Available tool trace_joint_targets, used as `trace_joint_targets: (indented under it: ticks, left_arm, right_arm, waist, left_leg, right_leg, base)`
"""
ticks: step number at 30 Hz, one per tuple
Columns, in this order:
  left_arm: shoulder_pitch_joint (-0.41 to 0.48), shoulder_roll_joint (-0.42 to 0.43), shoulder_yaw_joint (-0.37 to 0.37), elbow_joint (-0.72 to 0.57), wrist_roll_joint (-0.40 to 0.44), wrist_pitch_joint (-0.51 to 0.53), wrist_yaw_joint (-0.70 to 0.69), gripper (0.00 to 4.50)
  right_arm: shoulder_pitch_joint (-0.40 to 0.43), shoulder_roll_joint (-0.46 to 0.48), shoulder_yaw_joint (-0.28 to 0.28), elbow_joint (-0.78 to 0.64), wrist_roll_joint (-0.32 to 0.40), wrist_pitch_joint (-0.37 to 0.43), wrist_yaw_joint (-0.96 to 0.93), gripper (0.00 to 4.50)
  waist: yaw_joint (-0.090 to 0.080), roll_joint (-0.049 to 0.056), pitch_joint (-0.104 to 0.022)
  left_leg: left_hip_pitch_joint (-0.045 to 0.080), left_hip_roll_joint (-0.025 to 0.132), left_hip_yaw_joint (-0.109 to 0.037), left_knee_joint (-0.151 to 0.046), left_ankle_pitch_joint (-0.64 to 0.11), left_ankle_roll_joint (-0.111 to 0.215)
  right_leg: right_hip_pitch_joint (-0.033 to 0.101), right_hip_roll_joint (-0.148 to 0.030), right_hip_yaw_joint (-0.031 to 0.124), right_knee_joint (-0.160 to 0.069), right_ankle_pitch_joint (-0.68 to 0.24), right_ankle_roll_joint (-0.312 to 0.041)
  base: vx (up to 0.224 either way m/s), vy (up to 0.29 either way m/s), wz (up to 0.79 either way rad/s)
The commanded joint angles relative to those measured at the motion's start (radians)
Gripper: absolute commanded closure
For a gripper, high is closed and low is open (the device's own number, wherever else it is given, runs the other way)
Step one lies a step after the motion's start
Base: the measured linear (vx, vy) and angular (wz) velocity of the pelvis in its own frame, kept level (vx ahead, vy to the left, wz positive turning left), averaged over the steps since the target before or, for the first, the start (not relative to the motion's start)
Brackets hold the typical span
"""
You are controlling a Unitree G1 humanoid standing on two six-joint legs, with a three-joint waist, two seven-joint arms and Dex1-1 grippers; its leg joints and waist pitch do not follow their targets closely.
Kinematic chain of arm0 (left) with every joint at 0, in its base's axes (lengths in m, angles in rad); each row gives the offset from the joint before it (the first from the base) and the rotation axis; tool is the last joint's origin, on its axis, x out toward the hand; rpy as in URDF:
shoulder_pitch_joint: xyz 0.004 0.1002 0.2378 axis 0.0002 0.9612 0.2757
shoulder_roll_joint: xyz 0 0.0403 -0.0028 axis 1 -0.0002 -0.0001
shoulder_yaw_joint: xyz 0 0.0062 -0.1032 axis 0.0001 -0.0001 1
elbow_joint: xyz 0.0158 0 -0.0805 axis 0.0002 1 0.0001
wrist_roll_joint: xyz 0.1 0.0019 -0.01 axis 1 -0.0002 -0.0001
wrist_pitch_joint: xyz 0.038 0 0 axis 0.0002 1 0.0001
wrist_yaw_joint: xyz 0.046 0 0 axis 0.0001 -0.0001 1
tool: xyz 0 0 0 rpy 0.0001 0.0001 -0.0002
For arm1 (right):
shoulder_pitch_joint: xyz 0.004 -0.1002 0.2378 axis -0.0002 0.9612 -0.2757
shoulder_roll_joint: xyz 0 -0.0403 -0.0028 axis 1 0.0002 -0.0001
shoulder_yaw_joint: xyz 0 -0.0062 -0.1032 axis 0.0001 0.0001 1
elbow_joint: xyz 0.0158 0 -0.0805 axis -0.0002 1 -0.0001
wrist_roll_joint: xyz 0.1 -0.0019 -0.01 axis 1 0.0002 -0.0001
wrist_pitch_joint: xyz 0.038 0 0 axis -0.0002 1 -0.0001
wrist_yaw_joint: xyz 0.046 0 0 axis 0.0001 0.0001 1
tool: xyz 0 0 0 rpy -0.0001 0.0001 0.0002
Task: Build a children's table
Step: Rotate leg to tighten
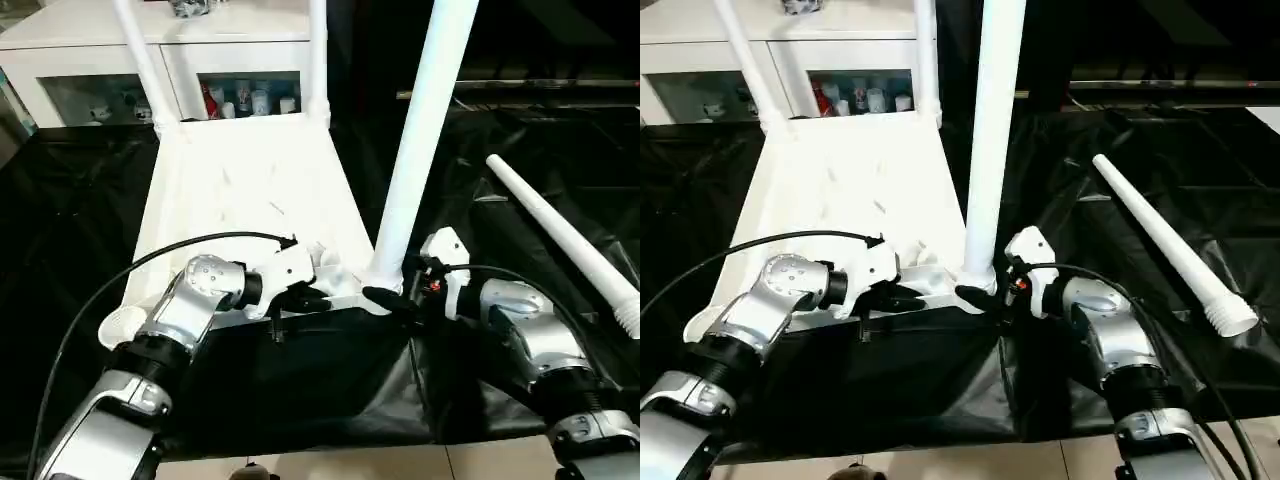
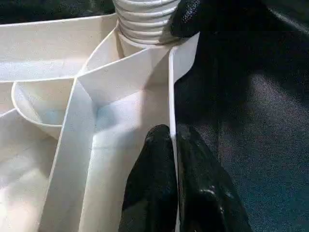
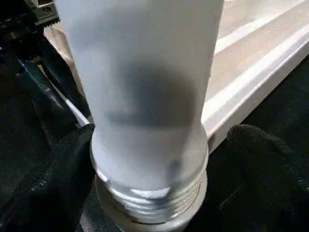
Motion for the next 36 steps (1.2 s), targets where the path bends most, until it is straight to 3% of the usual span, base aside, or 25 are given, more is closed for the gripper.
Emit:
trace_joint_targets:
  ticks: [1,5,7,10,12,20,22,23,24,25,27,31,33,36]
  left_arm:
    - [0.014,-0.003,-0.022,-0.023,-0.011,0.003,-0.026,4.50]
    - [0.016,-0.002,-0.026,-0.026,-0.008,0.006,-0.023,4.50]
    - [0.016,-0.001,-0.028,-0.028,-0.006,0.009,-0.022,4.50]
    - [0.015,0.001,-0.030,-0.021,-0.001,0.006,-0.020,4.50]
    - [0.017,0.003,-0.032,-0.023,0.001,0.007,-0.021,4.50]
    - [0.007,0.001,-0.026,0.001,0.011,0.003,0.009,4.50]
    - [-0.032,-0.035,-0.003,0.064,0.034,0.052,0.130,4.50]
    - [-0.045,-0.048,0.005,0.085,0.041,0.067,0.172,4.50]
    - [-0.077,-0.090,0.022,0.130,0.042,0.094,0.247,4.50]
    - [-0.079,-0.092,0.022,0.133,0.042,0.096,0.251,4.50]
    - [-0.093,-0.110,0.025,0.152,0.043,0.106,0.278,4.50]
    - [-0.180,-0.200,0.054,0.265,0.051,0.171,0.471,4.50]
    - [-0.216,-0.246,0.055,0.311,0.063,0.166,0.547,4.50]
    - [-0.217,-0.259,0.050,0.316,0.063,0.149,0.537,4.50]
  right_arm:
    - [-0.029,0.002,-0.012,0.014,0.008,-0.015,0.006,0.30]
    - [-0.035,0.008,-0.012,0.026,0.010,-0.023,0.009,0.43]
    - [-0.040,0.011,-0.013,0.040,0.008,-0.032,0.011,0.80]
    - [-0.043,0.014,-0.013,0.050,0.009,-0.040,0.015,0.85]
    - [-0.045,0.017,-0.014,0.056,0.010,-0.046,0.018,1.18]
    - [-0.045,0.047,-0.016,0.088,-0.014,-0.058,-0.054,1.63]
    - [-0.071,0.104,-0.048,0.157,-0.040,-0.039,-0.255,1.71]
    - [-0.080,0.124,-0.061,0.179,-0.044,-0.031,-0.319,1.71]
    - [-0.109,0.178,-0.099,0.242,-0.044,0.000,-0.490,1.72]
    - [-0.111,0.181,-0.102,0.247,-0.044,0.002,-0.502,1.72]
    - [-0.127,0.200,-0.117,0.278,-0.039,0.014,-0.565,1.73]
    - [-0.204,0.257,-0.160,0.403,-0.026,0.030,-0.797,1.73]
    - [-0.250,0.282,-0.167,0.459,-0.045,0.006,-0.894,1.73]
    - [-0.266,0.296,-0.177,0.468,-0.043,-0.015,-0.865,1.73]
  waist:
    - [0.000,-0.007,-0.065]
    - [0.000,-0.008,-0.065]
    - [0.000,-0.007,-0.066]
    - [-0.001,-0.005,-0.065]
    - [-0.003,-0.003,-0.066]
    - [-0.011,-0.001,-0.064]
    - [-0.018,-0.004,-0.061]
    - [-0.023,-0.002,-0.056]
    - [-0.031,-0.002,-0.053]
    - [-0.031,-0.002,-0.053]
    - [-0.039,-0.003,-0.052]
    - [-0.041,-0.003,-0.052]
    - [-0.037,-0.007,-0.056]
    - [-0.030,-0.011,-0.062]
  left_leg:
    - [0.016,0.030,-0.005,-0.065,-0.197,0.062]
    - [0.015,0.030,-0.005,-0.063,-0.188,0.066]
    - [0.016,0.030,-0.004,-0.063,-0.190,0.065]
    - [0.016,0.029,-0.005,-0.064,-0.202,0.062]
    - [0.016,0.029,-0.005,-0.063,-0.197,0.061]
    - [0.016,0.028,-0.006,-0.067,-0.223,0.050]
    - [0.018,0.026,-0.006,-0.069,-0.251,0.037]
    - [0.020,0.024,-0.003,-0.070,-0.260,0.028]
    - [0.024,0.020,-0.009,-0.075,-0.304,-0.004]
    - [0.024,0.020,-0.009,-0.075,-0.304,-0.004]
    - [0.020,0.020,-0.013,-0.078,-0.325,-0.009]
    - [0.032,0.018,-0.010,-0.076,-0.334,-0.019]
    - [0.024,0.019,-0.011,-0.076,-0.308,-0.009]
    - [0.018,0.018,-0.008,-0.071,-0.254,0.018]
  right_leg:
    - [0.053,-0.060,0.048,-0.065,-0.125,-0.235]
    - [0.053,-0.059,0.047,-0.063,-0.104,-0.239]
    - [0.053,-0.060,0.047,-0.063,-0.105,-0.241]
    - [0.053,-0.060,0.047,-0.065,-0.112,-0.240]
    - [0.054,-0.059,0.047,-0.063,-0.101,-0.243]
    - [0.054,-0.059,0.046,-0.065,-0.118,-0.246]
    - [0.053,-0.059,0.047,-0.071,-0.166,-0.238]
    - [0.046,-0.057,0.049,-0.075,-0.195,-0.235]
    - [0.047,-0.063,0.046,-0.085,-0.315,-0.205]
    - [0.047,-0.063,0.046,-0.085,-0.315,-0.205]
    - [0.048,-0.064,0.045,-0.096,-0.379,-0.170]
    - [0.038,-0.060,0.046,-0.100,-0.386,-0.171]
    - [0.043,-0.061,0.047,-0.096,-0.339,-0.172]
    - [0.048,-0.062,0.047,-0.087,-0.233,-0.190]
  base:
    - [0.000,0.000,0.00]
    - [0.000,0.000,0.00]
    - [0.000,0.000,0.00]
    - [0.000,0.000,0.00]
    - [0.000,0.000,0.00]
    - [0.000,0.000,0.00]
    - [0.000,0.000,0.00]
    - [0.000,0.000,0.00]
    - [0.000,0.000,0.00]
    - [0.000,0.000,0.00]
    - [0.000,0.000,0.00]
    - [0.000,0.000,0.00]
    - [0.000,0.000,0.00]
    - [0.000,0.000,0.00]
